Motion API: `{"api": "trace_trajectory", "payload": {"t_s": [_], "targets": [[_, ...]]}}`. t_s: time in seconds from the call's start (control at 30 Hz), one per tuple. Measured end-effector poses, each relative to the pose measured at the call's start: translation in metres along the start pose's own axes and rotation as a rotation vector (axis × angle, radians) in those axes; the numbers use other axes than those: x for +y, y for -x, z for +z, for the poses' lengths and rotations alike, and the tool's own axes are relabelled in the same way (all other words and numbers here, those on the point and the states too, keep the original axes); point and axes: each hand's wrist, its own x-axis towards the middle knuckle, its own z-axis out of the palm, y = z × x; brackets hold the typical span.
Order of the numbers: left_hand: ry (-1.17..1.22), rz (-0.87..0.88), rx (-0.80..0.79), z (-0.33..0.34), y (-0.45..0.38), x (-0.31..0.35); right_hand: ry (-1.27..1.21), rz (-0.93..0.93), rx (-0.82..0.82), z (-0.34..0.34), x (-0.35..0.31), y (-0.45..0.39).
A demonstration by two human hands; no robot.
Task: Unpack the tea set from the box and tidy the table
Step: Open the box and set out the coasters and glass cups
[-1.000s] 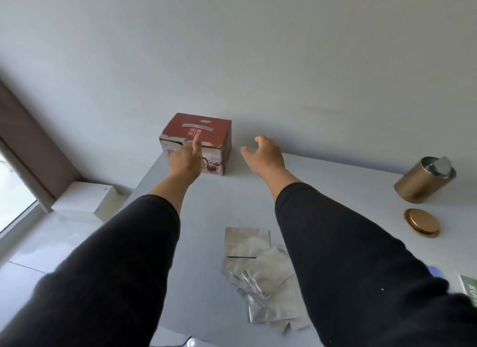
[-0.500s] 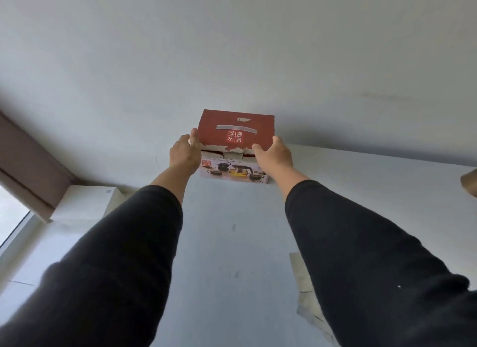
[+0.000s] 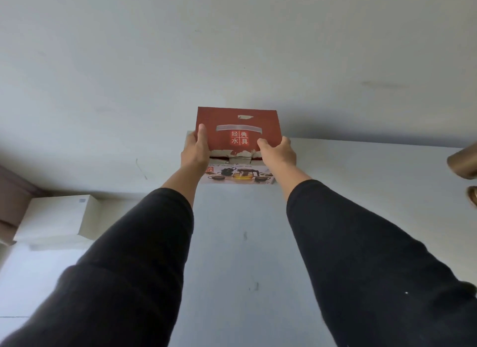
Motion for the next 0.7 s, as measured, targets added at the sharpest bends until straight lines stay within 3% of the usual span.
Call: {"api": "trace_trajectory", "payload": {"t_s": [0.3, 0.7], "targets": [[0.014, -0.036, -0.043, -0.015, 0.039, -0.012, -0.043, 0.019, -0.064, -0.019, 0.025, 0.045], [0.121, -0.018, 0.039, -0.038, 0.179, -0.082, -0.027, -0.044, -0.146, -0.049, 0.092, 0.168]]}}
